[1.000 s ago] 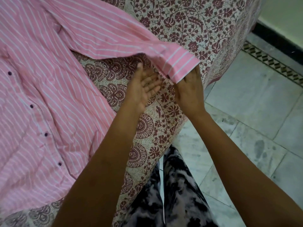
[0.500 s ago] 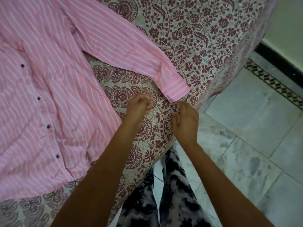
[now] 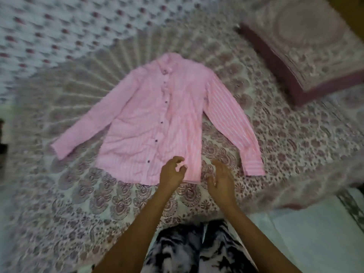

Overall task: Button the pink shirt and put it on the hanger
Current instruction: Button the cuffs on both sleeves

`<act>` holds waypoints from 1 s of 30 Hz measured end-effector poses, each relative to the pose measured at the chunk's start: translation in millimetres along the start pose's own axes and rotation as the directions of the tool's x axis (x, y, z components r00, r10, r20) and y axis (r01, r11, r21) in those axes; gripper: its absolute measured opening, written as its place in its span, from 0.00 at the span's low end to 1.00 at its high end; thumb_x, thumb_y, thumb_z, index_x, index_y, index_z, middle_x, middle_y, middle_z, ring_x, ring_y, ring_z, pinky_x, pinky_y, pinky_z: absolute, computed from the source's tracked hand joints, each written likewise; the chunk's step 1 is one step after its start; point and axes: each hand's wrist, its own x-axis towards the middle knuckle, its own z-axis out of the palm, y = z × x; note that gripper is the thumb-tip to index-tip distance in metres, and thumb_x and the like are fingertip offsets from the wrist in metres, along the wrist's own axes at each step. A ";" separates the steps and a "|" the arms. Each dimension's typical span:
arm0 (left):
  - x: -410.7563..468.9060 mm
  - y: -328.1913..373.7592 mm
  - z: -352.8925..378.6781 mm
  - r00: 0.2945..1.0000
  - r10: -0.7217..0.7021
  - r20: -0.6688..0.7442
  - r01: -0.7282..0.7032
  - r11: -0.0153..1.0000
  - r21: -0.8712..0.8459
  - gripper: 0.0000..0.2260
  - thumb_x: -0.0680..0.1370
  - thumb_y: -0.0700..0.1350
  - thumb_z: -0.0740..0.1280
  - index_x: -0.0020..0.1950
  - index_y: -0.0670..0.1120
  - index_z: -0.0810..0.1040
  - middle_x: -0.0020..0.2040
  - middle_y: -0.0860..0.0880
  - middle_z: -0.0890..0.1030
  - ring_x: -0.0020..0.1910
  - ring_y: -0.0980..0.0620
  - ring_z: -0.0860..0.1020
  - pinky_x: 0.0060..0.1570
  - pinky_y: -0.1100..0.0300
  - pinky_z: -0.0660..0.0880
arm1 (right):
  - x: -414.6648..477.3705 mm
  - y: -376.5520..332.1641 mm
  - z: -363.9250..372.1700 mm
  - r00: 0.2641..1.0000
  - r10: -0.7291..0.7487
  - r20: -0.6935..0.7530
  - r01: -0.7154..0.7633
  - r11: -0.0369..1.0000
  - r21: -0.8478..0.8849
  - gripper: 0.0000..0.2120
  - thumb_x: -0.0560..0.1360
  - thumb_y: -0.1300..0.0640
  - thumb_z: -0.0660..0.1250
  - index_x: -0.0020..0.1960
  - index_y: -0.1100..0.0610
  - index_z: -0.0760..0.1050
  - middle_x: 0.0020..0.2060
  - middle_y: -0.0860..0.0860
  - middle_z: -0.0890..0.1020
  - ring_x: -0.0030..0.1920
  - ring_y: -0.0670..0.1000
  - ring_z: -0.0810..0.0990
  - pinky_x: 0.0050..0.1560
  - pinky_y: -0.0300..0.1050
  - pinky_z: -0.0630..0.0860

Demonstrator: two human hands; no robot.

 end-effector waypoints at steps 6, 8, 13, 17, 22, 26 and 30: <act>-25.8 -39.6 -73.4 0.969 -0.013 -0.246 0.012 1.000 -0.004 0.14 0.76 0.43 0.65 0.62 0.45 0.74 0.64 0.45 0.75 0.63 0.47 0.72 0.57 0.61 0.67 | 3.3 -64.5 32.5 0.961 -0.202 0.187 0.215 0.975 -0.052 0.30 0.72 0.45 0.49 0.65 0.62 0.70 0.62 0.60 0.76 0.61 0.60 0.75 0.62 0.53 0.70; -25.8 -55.1 -98.4 0.952 -0.020 -0.305 0.018 1.000 -0.010 0.14 0.76 0.42 0.66 0.61 0.44 0.75 0.62 0.44 0.76 0.63 0.46 0.73 0.58 0.62 0.67 | 5.3 -87.3 51.1 0.944 -0.246 0.221 0.264 0.963 -0.055 0.29 0.72 0.45 0.50 0.65 0.62 0.70 0.61 0.60 0.76 0.61 0.60 0.75 0.62 0.52 0.69; -9.4 -99.1 -160.8 0.937 -0.018 -0.350 0.014 1.000 -0.015 0.14 0.76 0.41 0.65 0.62 0.43 0.74 0.63 0.43 0.76 0.64 0.46 0.72 0.60 0.61 0.65 | 13.4 -146.1 110.0 0.921 -0.291 0.260 0.313 0.949 -0.046 0.24 0.74 0.52 0.56 0.66 0.62 0.68 0.64 0.59 0.74 0.64 0.60 0.72 0.65 0.53 0.66; 12.8 -152.2 -215.5 0.947 0.011 -0.322 -0.014 1.000 -0.007 0.17 0.77 0.43 0.64 0.66 0.45 0.71 0.66 0.44 0.74 0.66 0.45 0.71 0.62 0.55 0.68 | 12.1 -192.4 173.0 0.939 -0.256 0.230 0.276 0.960 -0.057 0.24 0.73 0.52 0.57 0.66 0.62 0.69 0.64 0.59 0.74 0.64 0.60 0.72 0.64 0.56 0.69; 59.2 -216.4 -283.8 0.956 -0.050 -0.289 0.034 0.997 -0.062 0.15 0.77 0.42 0.64 0.63 0.45 0.73 0.65 0.45 0.75 0.59 0.46 0.76 0.57 0.58 0.70 | 12.9 -252.1 253.9 0.973 -0.148 0.175 0.158 0.986 -0.045 0.24 0.72 0.54 0.58 0.65 0.63 0.69 0.62 0.60 0.75 0.62 0.60 0.73 0.62 0.50 0.68; 109.4 -258.4 -317.7 0.967 -0.058 -0.247 0.052 0.998 -0.030 0.13 0.77 0.42 0.64 0.61 0.48 0.74 0.64 0.47 0.76 0.51 0.44 0.79 0.54 0.54 0.75 | 23.0 -277.3 313.5 0.982 -0.099 0.163 0.102 0.995 -0.011 0.24 0.73 0.54 0.57 0.66 0.62 0.68 0.63 0.59 0.75 0.63 0.58 0.73 0.61 0.47 0.67; 159.8 -296.4 -336.1 0.959 -0.069 -0.274 0.093 0.993 0.076 0.14 0.76 0.41 0.65 0.62 0.45 0.74 0.63 0.44 0.77 0.59 0.45 0.75 0.55 0.58 0.69 | 37.0 -278.6 361.1 0.982 -0.085 0.166 0.086 0.996 0.000 0.24 0.73 0.53 0.56 0.67 0.61 0.67 0.64 0.58 0.74 0.64 0.57 0.71 0.62 0.45 0.64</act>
